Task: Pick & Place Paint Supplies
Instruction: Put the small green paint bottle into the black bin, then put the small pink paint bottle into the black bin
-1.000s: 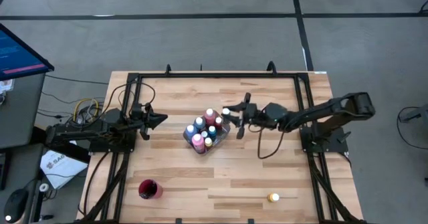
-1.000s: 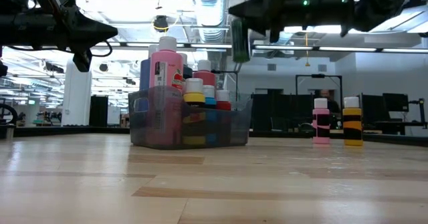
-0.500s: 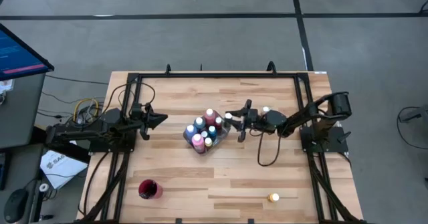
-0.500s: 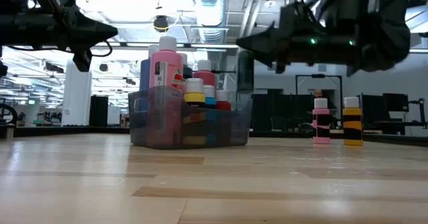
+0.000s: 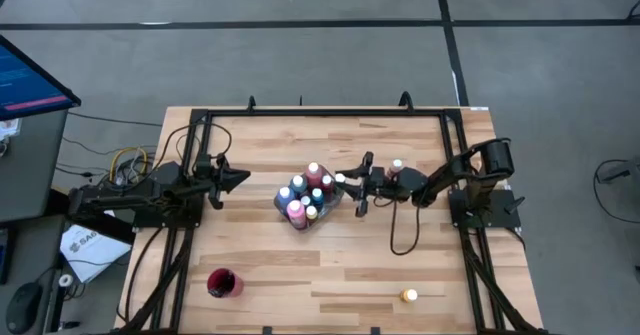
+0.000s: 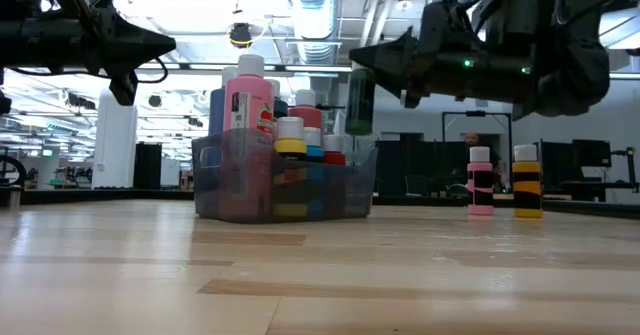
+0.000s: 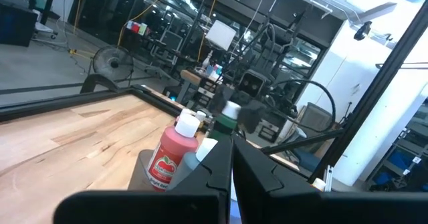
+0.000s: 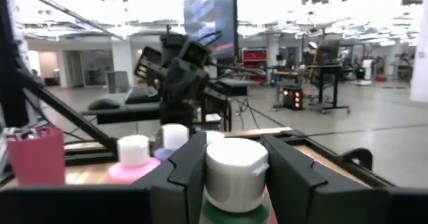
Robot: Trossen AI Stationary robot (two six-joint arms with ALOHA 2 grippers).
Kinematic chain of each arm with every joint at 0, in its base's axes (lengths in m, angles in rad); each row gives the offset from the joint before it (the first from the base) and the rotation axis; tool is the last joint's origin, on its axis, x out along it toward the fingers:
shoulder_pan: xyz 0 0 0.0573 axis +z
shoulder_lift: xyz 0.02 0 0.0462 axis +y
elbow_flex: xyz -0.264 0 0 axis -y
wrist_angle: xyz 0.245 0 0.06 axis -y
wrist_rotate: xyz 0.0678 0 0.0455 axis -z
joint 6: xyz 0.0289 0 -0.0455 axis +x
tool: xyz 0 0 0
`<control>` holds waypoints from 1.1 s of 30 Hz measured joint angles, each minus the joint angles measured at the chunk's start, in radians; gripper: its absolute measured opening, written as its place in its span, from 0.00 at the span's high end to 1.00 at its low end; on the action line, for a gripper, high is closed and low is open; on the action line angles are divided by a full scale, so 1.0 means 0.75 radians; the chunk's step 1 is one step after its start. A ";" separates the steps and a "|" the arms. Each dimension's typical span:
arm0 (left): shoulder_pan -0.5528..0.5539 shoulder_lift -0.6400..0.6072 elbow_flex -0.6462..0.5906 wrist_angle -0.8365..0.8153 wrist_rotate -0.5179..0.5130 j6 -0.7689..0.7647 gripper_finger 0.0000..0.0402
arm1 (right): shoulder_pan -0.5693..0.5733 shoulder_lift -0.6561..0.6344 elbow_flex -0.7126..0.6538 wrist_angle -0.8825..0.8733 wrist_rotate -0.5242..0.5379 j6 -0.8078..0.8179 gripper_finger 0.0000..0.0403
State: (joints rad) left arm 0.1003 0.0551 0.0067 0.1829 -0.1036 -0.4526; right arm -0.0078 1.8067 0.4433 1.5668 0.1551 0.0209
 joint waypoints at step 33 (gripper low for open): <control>0.000 0.000 0.000 0.018 0.000 0.000 0.99 | -0.046 0.251 0.101 0.004 0.007 -0.179 0.71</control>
State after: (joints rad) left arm 0.1001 0.0551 0.0067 0.1967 -0.1036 -0.4526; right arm -0.0423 1.9950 0.5187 1.5696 0.1600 -0.1136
